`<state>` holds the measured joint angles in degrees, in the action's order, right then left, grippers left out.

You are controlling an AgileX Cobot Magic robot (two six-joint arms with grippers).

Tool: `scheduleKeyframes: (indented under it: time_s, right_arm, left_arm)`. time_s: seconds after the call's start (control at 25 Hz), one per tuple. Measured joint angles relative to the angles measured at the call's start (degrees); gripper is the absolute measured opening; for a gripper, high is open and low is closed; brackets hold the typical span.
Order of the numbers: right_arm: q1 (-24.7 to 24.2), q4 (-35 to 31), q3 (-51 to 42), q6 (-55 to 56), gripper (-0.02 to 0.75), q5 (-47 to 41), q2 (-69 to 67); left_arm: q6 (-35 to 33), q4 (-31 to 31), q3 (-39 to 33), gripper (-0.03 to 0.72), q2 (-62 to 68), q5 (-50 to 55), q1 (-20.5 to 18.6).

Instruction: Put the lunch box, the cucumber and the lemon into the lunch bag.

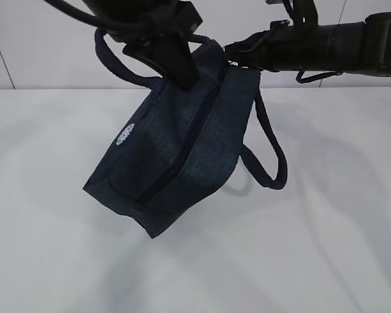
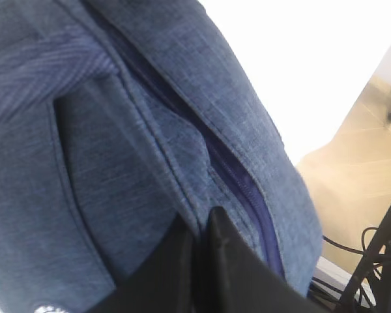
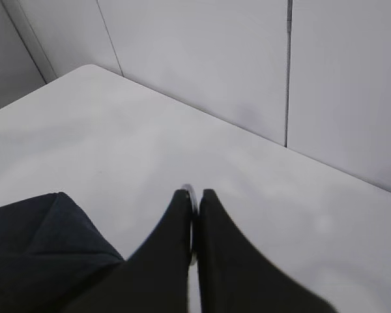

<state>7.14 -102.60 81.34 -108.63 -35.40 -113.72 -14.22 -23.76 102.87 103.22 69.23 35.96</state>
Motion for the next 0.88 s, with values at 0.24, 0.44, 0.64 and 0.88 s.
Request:
scheduleKeyframes:
  time_s: [0.24,0.44,0.64,0.88]
  right_arm:
    - [-0.7,0.0,0.0,0.0,0.0,-0.6,-0.1]
    - [-1.5,0.0,0.0,0.0,0.0,-1.8,-0.1]
    - [-1.8,0.0,0.0,0.1,0.0,-4.3,-0.1]
    - [-1.8,0.0,0.2,0.8,0.0,-8.2,-2.0]
  left_arm:
    - [0.0,0.0,0.0,-0.007,-0.3,-0.5,1.4]
    - [0.0,-0.1,0.0,-0.007,-0.6,-1.5,2.6]
    - [0.5,0.0,-0.1,-0.007,-2.3,-1.8,3.4]
    - [1.0,0.4,-0.6,-0.006,-4.4,-1.7,3.4]
